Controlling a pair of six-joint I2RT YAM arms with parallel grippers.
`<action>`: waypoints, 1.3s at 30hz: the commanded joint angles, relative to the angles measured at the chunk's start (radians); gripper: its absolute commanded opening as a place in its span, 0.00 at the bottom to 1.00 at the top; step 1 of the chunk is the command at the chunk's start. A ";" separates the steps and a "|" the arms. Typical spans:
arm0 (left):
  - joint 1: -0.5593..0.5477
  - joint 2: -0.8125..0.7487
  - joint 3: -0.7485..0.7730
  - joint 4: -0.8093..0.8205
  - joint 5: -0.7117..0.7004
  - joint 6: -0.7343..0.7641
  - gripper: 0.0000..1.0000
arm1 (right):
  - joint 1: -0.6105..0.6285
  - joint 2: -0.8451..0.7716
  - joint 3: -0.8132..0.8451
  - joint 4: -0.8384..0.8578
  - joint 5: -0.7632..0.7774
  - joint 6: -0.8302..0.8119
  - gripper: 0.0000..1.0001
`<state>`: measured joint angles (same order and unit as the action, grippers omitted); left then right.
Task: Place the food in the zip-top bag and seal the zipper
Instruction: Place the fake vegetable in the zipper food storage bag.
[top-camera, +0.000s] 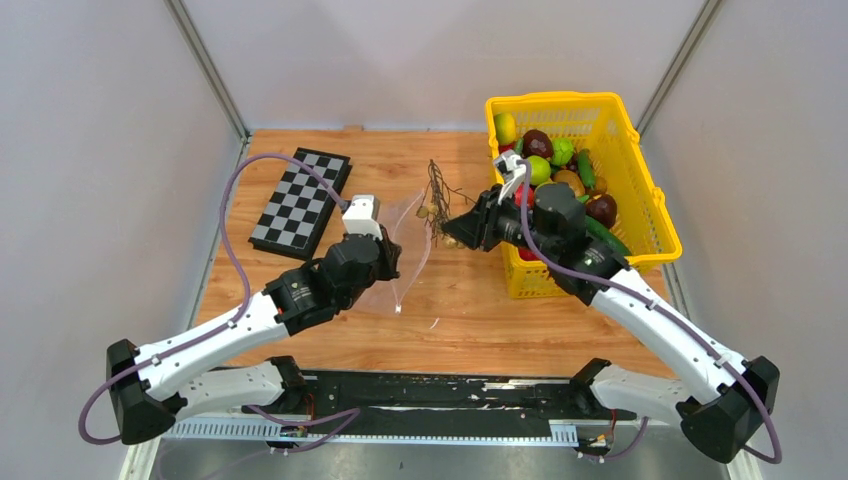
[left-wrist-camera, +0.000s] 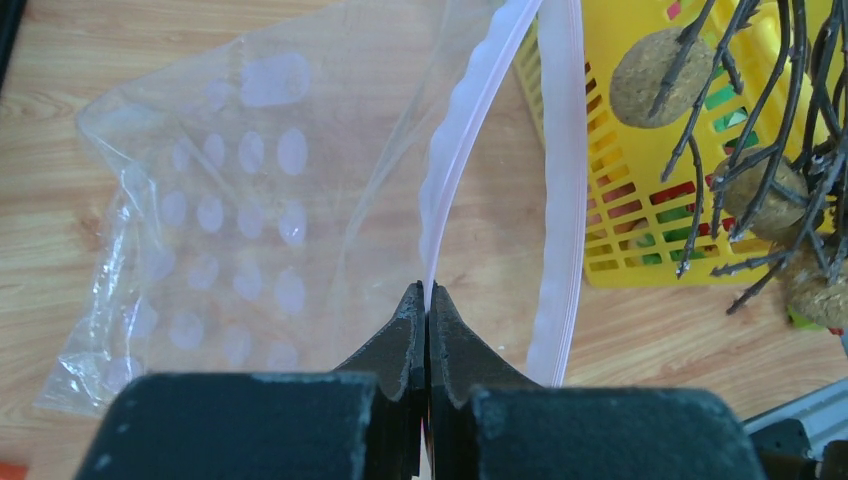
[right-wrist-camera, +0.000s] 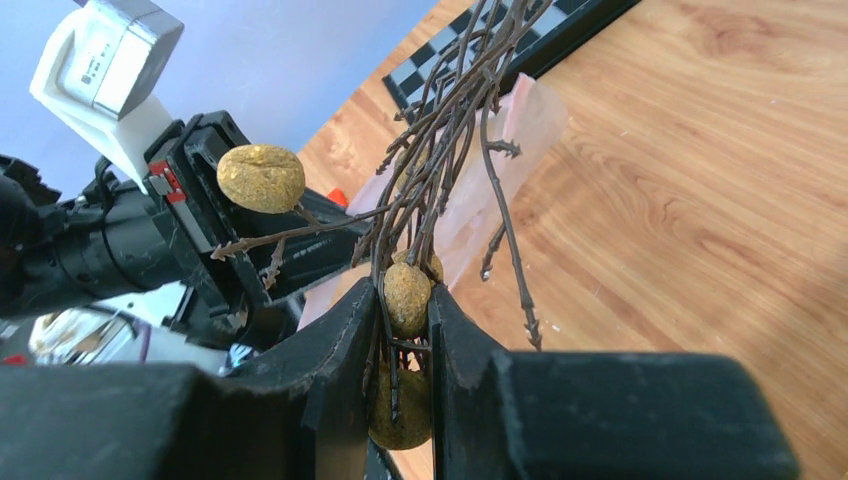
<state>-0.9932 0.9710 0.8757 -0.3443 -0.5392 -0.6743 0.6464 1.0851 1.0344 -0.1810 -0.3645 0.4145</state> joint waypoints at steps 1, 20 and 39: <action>0.004 0.027 0.040 0.047 0.010 -0.083 0.00 | 0.108 -0.073 -0.058 0.188 0.286 0.012 0.03; 0.007 0.003 0.024 0.139 0.013 -0.209 0.00 | 0.358 -0.008 -0.264 0.584 0.557 0.023 0.01; 0.018 -0.117 -0.043 0.175 -0.003 -0.252 0.00 | 0.357 0.045 -0.231 0.460 0.713 0.017 0.02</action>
<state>-0.9810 0.8757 0.8253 -0.2245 -0.5285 -0.8871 0.9993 1.1252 0.7662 0.2874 0.3046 0.4408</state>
